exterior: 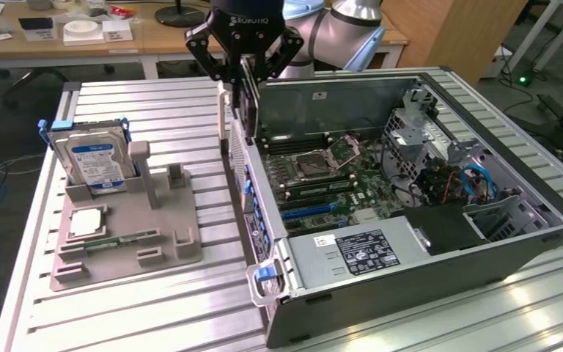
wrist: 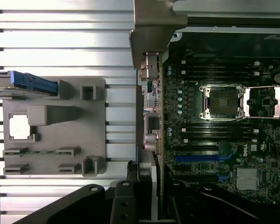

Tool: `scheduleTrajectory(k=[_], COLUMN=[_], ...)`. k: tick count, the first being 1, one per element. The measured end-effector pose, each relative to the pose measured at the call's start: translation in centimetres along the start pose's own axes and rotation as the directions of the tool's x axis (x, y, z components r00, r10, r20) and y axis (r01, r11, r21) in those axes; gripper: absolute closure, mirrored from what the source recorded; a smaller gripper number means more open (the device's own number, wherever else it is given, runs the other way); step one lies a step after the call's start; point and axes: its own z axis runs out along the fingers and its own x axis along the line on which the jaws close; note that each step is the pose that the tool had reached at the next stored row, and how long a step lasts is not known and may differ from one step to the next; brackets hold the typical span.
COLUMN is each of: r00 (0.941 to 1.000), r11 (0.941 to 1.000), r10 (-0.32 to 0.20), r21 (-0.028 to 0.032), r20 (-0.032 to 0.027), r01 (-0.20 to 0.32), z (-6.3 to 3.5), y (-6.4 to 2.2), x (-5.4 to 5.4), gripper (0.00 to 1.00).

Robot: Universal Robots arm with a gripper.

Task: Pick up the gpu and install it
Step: 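Pick up the gpu and move the gpu toward the slot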

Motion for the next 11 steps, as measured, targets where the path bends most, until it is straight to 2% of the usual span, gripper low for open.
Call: scheduleTrajectory(k=[11], r00=[1.0], r11=[1.0], r10=[0.0], r21=[0.0], r20=[0.0], r01=[0.0], z=[0.0], y=[0.01], x=[-0.52], gripper=[0.72])
